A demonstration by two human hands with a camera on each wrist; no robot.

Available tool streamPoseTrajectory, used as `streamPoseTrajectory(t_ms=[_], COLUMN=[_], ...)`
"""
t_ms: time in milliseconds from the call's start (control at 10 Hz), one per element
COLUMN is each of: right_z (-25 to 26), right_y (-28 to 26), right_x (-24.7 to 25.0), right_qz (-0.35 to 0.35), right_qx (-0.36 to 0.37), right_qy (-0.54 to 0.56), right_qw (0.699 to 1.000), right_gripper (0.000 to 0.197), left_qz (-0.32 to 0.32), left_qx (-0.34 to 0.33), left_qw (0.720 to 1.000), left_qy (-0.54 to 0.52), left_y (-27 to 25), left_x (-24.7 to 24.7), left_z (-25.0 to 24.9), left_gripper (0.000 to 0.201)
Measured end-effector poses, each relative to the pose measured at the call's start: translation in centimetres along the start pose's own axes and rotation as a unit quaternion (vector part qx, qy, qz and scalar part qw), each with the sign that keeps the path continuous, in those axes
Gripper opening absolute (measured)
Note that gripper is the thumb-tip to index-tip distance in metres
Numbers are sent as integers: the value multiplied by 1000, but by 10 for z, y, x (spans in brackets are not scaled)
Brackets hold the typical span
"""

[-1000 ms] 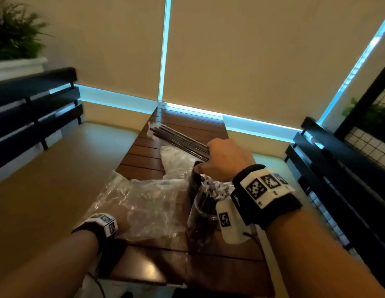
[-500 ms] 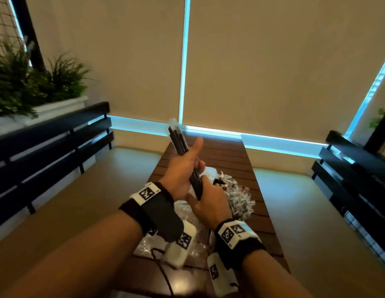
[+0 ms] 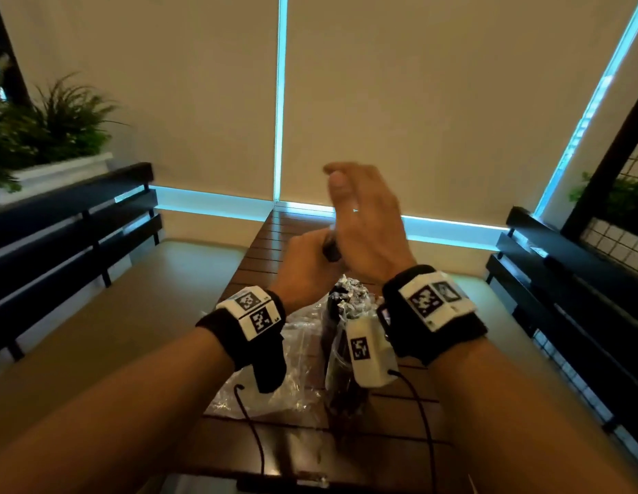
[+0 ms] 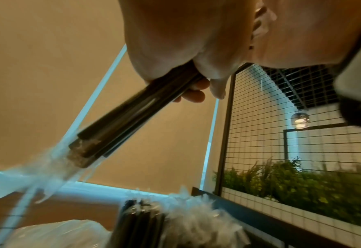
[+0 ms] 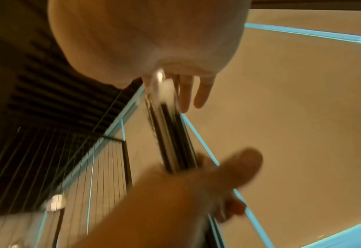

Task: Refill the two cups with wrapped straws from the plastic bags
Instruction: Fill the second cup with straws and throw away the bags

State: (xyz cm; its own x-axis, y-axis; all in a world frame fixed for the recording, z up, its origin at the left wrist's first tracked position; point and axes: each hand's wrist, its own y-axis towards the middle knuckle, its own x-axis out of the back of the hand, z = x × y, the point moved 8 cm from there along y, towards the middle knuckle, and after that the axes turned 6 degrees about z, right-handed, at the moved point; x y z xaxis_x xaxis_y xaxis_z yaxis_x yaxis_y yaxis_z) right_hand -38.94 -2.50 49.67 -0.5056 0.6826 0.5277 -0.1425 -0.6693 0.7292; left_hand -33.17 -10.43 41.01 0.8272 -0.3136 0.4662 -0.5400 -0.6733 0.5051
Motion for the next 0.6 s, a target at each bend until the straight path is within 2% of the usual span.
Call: streamPoseTrajectory(t_ms=[100,200,300,400,500,600], right_z=[-14,-23,-55,-108,-161,-197], right_y=[-7,-14,-36,-83,-139,-191], right_x=[-25,-28,-11,-10,-33,-72], right_qz=[54,68,5,-8,55,139], right_qx=[-27,-17,-49,-154,-285,-384], right_qy=[-46,-34,15,-19,-23,35], right_qw=[997,997,999,988,957,912], right_gripper=[55,62,63,72,109,137], left_qz=[27,33,-3,-62,-57,-59], left_qx=[-14,5,52,87,95,108], left_qw=[999,999,994,980,971,962], left_qy=[-34,-37,-93,-169,-211,-245], left_y=[-4,-4,4,6,3,2], left_x=[-12,-22,-19,-12,-26,-45], left_z=[-8,2,23,44,53,58], left_gripper=[39,23,28,35,34,35])
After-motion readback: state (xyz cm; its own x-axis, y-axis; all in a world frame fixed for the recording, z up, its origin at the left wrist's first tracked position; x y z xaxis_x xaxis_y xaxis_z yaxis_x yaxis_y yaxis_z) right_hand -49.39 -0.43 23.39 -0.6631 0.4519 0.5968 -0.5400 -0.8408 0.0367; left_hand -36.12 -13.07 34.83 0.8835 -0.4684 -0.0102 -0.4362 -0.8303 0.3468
